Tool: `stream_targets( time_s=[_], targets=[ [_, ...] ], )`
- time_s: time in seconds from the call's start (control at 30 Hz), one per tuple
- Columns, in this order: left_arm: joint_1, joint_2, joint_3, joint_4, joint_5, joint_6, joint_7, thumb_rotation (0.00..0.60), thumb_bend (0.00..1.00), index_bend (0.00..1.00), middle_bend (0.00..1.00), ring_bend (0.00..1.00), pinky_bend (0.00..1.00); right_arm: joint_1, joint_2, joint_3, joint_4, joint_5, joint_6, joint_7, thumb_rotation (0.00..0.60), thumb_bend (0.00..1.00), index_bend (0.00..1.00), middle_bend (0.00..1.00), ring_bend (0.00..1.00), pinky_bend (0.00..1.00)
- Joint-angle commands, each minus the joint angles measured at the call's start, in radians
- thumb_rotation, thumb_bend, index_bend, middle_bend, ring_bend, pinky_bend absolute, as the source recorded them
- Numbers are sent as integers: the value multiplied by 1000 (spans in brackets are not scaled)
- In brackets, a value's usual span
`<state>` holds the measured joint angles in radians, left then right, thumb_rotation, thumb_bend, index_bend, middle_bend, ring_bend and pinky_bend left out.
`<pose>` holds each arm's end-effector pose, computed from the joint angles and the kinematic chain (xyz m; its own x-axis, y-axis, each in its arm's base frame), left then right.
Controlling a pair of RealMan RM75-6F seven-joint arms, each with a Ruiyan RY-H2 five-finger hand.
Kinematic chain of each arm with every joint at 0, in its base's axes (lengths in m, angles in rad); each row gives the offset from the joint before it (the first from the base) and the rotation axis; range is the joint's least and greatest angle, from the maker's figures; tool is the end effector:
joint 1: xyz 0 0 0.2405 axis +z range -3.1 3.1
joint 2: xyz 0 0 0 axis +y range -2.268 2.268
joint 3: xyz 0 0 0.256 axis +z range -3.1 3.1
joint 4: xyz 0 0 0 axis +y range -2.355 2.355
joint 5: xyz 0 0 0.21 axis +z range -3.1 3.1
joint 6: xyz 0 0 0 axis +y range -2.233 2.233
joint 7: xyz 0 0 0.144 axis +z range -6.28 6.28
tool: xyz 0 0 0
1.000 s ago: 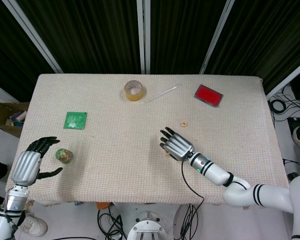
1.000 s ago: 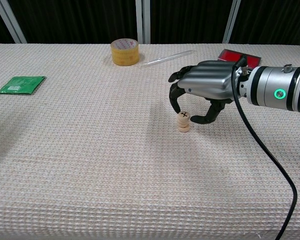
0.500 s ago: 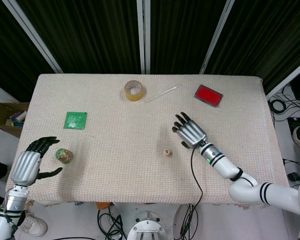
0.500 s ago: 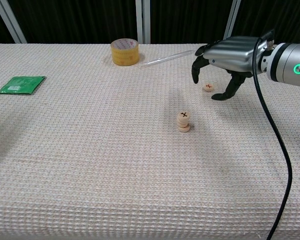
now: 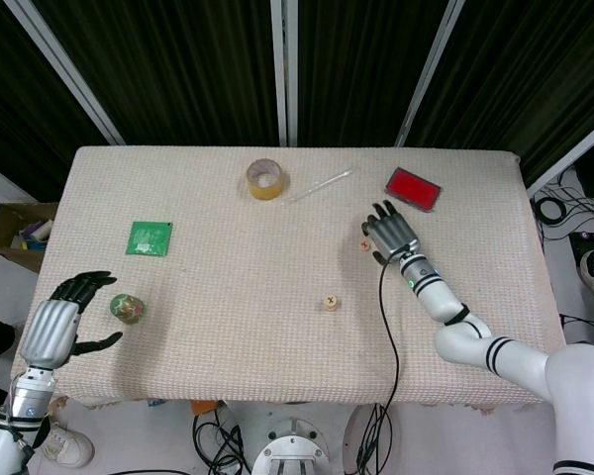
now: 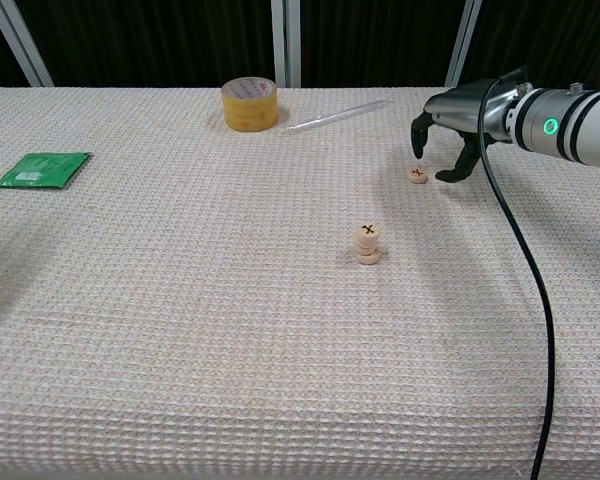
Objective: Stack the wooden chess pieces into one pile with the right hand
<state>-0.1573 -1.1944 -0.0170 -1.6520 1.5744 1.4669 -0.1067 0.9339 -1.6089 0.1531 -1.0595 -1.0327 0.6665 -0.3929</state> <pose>-0.2754 0.1925 0.1215 0.1981 0.0565 0.9786 0.9707 -0.1496 -0.1878 -0.1717 -0.4256 -0.0214 0.7168 -0.2601 0.6470 -0.6895 -0.4029 0.6019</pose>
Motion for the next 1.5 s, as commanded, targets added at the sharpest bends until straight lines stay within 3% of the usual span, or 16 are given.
stream_targets(
  time_s=[0.03,0.53,0.97,1.13,1.3,1.5],
  targets=[
    [-1,0,0,1,-2,-2,0,600,54,237,181,162,214,15,-27,3,38,9,-17,-1,600,293,382,268,32,83],
    [5,2,1,4,-5,2,-3,600,54,237,181,162,214,34,-85,2,120,-20,-32,31,600,301,418,279,32,83],
    [12,1,3,14,-6,7,-13,600,55,237,181,162,213,34,-96,5,142,-43,-24,42,600,340,539,312,38,89],
    [20,2,5,18,-10,15,-20,600,54,237,181,162,213,1,16,-1,-25,-118,53,75,600,342,542,312,39,89],
    [18,2,2,17,-5,17,-20,600,55,237,181,162,213,-33,163,-18,-266,-211,122,101,600,342,548,312,38,89],
    [11,3,1,6,5,11,-7,600,54,237,181,163,213,-33,235,-46,-432,-277,116,102,600,342,548,310,38,89]
  ],
)
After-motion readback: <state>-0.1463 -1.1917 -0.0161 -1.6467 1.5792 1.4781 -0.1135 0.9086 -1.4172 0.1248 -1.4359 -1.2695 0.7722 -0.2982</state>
